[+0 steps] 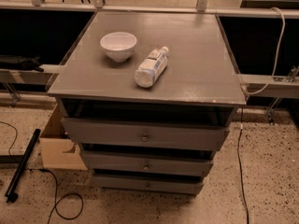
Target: Open bottom drawer
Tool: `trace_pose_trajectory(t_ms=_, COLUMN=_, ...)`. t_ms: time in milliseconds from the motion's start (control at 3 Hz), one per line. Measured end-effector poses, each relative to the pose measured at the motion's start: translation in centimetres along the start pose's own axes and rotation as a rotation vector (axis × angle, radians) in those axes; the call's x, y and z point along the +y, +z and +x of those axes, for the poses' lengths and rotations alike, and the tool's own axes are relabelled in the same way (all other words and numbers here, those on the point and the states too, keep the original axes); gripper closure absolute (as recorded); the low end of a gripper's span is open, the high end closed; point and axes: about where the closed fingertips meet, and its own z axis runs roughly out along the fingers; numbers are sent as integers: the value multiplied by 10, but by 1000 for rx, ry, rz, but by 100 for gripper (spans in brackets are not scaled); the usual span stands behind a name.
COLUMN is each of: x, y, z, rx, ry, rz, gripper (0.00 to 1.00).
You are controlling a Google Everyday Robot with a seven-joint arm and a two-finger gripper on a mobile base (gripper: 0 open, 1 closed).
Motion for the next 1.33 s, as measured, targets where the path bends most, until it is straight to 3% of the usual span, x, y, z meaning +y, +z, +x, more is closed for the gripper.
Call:
trace_pose_trajectory(t_ms=333, x=-2, y=-14, z=-21, rx=-29, ry=-156, rz=1, gripper=0)
trace_pose_trajectory(t_ms=667, x=-20, y=-44, z=-64, rx=-79, ry=-357, rz=66, gripper=0)
trace_pose_trajectory(t_ms=1000, x=-21, y=-44, z=-66, rx=-80, ry=-366, rz=67, gripper=0)
trace_pose_trajectory(t_ms=1333, x=-21, y=-47, z=-80, rx=-94, ry=-428, rz=77, gripper=0)
